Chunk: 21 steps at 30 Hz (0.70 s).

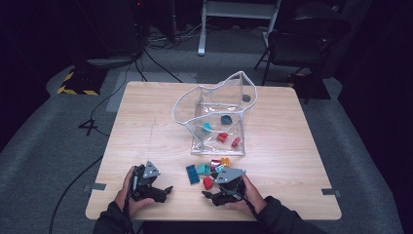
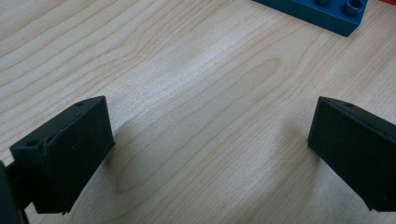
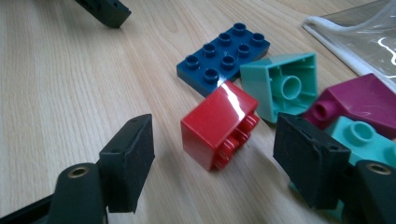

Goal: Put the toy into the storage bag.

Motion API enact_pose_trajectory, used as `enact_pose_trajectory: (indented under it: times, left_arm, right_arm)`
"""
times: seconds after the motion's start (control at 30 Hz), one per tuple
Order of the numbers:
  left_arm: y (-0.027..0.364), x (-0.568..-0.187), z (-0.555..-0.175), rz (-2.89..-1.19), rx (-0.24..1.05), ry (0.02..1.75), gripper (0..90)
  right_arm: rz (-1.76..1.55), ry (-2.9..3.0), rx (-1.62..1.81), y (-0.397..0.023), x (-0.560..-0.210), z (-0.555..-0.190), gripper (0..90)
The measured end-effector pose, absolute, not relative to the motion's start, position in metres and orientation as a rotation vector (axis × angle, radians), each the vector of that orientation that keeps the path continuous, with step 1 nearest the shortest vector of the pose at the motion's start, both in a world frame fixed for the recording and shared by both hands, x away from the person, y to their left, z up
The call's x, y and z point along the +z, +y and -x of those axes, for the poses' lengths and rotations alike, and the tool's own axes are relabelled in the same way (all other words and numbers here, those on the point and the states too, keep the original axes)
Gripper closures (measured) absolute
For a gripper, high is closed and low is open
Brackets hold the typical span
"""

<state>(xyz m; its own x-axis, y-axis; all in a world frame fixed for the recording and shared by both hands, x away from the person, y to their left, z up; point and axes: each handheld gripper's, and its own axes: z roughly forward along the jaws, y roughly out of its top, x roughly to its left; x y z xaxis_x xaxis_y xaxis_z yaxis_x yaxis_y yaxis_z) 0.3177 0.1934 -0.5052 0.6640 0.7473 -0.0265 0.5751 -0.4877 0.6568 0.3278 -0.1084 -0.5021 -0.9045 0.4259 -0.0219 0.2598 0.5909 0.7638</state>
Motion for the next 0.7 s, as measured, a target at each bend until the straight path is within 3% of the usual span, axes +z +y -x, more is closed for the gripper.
enact_pose_trajectory:
  times: [0.07,0.17,0.2,0.7]
  left_arm:
    - [0.193,-0.505,-0.318,-2.236,0.347,1.018,0.2]
    - [0.193,-0.505,-0.318,-2.234,0.347,1.017,0.2]
    - [0.193,-0.505,-0.318,-2.235,0.347,1.018,0.2]
    - [0.193,-0.505,-0.318,-2.234,0.347,1.018,0.3]
  right_arm:
    - [-0.582,2.602,1.172,-0.105,-0.504,-0.328,35.4]
    - [-0.603,2.585,1.181,-0.108,-0.503,-0.328,53.5]
    - [-0.605,2.584,1.190,-0.109,-0.503,-0.329,55.6]
    - [-0.541,2.585,1.249,-0.142,-0.488,-0.333,56.2]
